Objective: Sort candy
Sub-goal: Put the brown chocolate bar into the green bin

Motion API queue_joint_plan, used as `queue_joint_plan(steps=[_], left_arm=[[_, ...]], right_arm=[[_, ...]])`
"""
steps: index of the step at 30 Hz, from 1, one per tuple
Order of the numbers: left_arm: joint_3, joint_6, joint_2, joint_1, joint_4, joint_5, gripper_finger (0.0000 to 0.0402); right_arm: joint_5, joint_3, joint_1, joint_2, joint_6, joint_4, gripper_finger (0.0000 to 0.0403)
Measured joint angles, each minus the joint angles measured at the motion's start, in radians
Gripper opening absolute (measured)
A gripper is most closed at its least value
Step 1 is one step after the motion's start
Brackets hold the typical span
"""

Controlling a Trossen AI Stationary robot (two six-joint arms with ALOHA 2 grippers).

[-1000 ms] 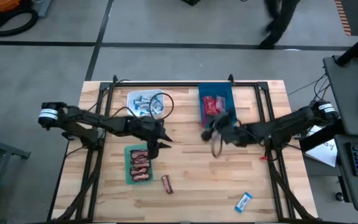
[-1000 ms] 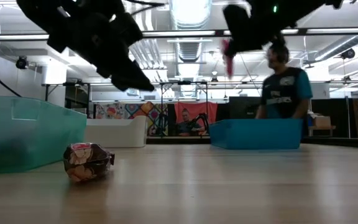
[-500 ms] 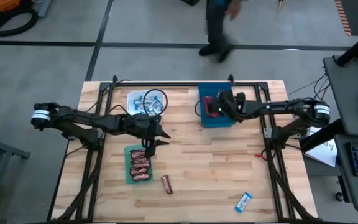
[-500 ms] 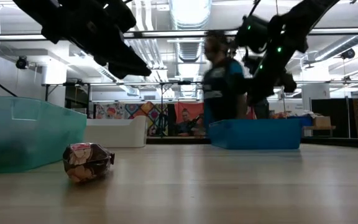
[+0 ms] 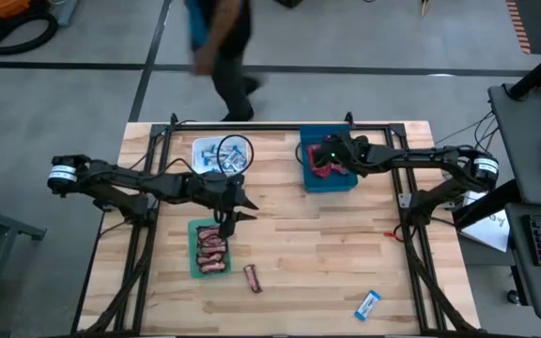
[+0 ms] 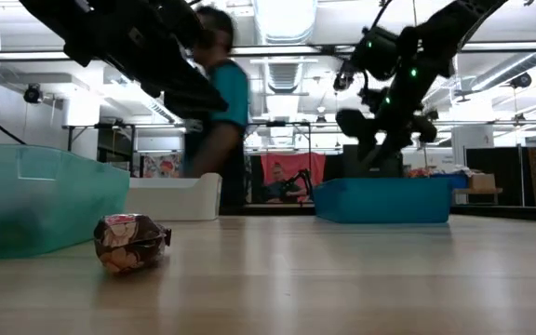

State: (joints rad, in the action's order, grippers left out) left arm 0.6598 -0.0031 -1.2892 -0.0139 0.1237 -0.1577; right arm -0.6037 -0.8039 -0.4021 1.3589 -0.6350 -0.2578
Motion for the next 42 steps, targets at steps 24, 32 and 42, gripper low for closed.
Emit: queue_joint_plan(steps=[24, 32, 42], left_arm=[[0.000, 0.018, -0.020, 0.333, 0.095, 0.056, 0.0125], [0.101, 0.018, -0.126, 0.424, 0.077, 0.055, 0.0163], [0.305, 0.070, -0.339, 0.484, -0.219, 0.055, 0.0197]], right_arm=[[0.010, -0.027, 0.792, -0.032, -0.087, 0.176, 0.0201], [-0.028, -0.027, 0.914, 0.045, -0.088, 0.311, 0.0201], [-0.024, -0.027, 0.993, 0.208, -0.091, 0.507, 0.0201]])
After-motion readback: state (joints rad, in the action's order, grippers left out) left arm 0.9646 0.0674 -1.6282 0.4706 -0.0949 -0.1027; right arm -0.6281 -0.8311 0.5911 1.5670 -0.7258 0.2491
